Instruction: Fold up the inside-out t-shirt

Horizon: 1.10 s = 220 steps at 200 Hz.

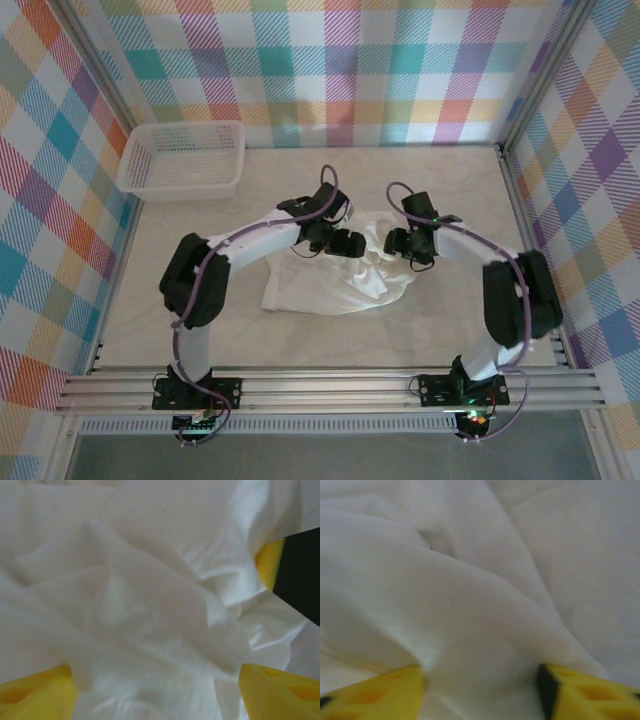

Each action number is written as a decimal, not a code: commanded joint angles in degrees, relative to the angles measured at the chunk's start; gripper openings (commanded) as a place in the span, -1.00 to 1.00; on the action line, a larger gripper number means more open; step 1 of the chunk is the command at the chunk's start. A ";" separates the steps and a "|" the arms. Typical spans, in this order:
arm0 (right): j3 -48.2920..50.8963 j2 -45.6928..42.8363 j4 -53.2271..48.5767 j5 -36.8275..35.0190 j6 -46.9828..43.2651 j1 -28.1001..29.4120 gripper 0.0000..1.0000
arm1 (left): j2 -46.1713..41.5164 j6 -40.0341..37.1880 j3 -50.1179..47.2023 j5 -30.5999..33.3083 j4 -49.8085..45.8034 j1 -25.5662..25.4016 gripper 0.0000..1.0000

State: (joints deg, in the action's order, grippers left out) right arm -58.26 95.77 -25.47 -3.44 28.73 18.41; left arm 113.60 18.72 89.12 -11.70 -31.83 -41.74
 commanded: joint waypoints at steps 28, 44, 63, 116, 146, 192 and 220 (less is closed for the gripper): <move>-0.48 -4.69 4.28 6.78 3.76 -5.23 -1.00 | 4.95 -1.32 0.43 1.49 -1.43 0.77 -0.45; 2.49 -10.47 5.97 12.52 6.23 -11.40 -1.00 | 1.27 -1.27 -5.59 3.02 0.62 2.47 -0.98; 5.35 -15.20 6.06 18.54 7.63 -18.07 -1.00 | -3.94 -1.82 -14.10 4.46 2.19 4.55 -1.00; 7.50 -19.31 7.44 36.64 2.51 -17.75 -1.00 | -21.55 -2.50 -29.62 -0.78 18.06 4.59 -0.18; 4.96 -20.33 10.04 44.00 2.97 -15.39 -1.00 | -24.00 -12.53 -23.88 -1.98 18.37 1.70 0.04; -0.82 -21.26 8.33 46.75 5.14 -13.20 -1.00 | -13.06 -22.35 -9.30 -3.29 13.03 -0.62 0.44; -2.59 -21.77 6.88 47.16 5.20 -12.11 -0.98 | -7.05 -21.52 -4.90 1.66 15.44 -0.73 0.43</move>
State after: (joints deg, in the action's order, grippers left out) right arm -58.41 75.72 -18.87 40.60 33.34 5.48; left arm 101.54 -0.05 81.95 -13.58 -16.25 -42.37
